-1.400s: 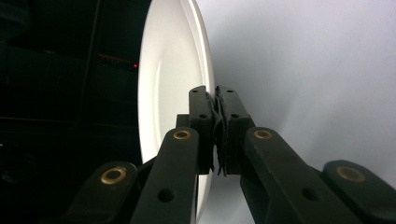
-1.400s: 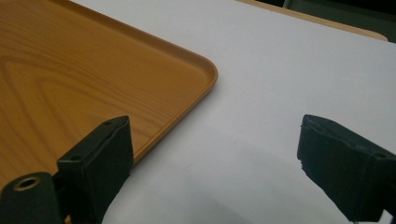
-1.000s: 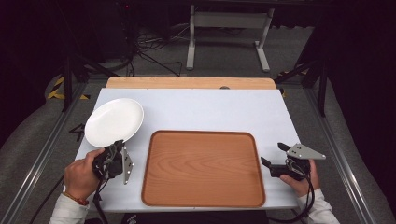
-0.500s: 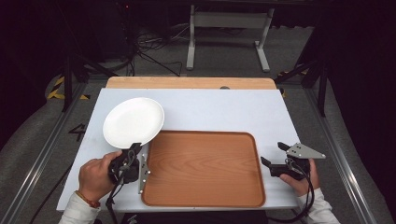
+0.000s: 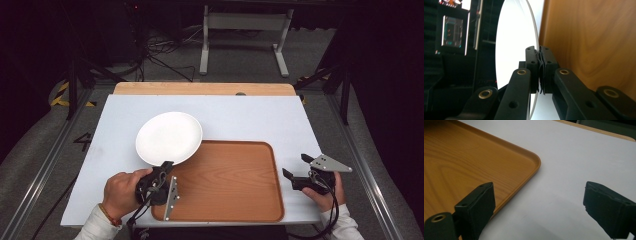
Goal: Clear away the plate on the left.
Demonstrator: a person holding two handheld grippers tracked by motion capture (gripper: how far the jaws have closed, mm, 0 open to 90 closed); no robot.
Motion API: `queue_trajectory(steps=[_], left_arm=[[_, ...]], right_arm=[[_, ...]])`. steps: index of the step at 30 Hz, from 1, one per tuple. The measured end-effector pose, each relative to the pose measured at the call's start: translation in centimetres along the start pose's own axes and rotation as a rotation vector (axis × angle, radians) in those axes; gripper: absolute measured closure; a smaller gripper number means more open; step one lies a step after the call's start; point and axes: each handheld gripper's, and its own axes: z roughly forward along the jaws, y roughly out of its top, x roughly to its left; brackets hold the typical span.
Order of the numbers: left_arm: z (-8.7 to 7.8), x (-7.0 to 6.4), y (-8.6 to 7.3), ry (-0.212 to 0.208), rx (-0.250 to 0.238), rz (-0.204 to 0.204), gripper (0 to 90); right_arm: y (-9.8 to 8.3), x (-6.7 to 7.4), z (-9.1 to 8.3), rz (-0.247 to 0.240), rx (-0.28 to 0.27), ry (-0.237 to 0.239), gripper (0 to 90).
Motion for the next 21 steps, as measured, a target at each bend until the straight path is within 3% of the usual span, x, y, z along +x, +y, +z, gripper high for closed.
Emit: queue_trajectory(steps=[21], left_arm=[[-1.2, -2.0, 4.7, -0.107, -0.180, 0.090, 86.5]], right_arm=[[-0.9, -0.2, -1.2, 0.020, 0.008, -0.034, 11.0]])
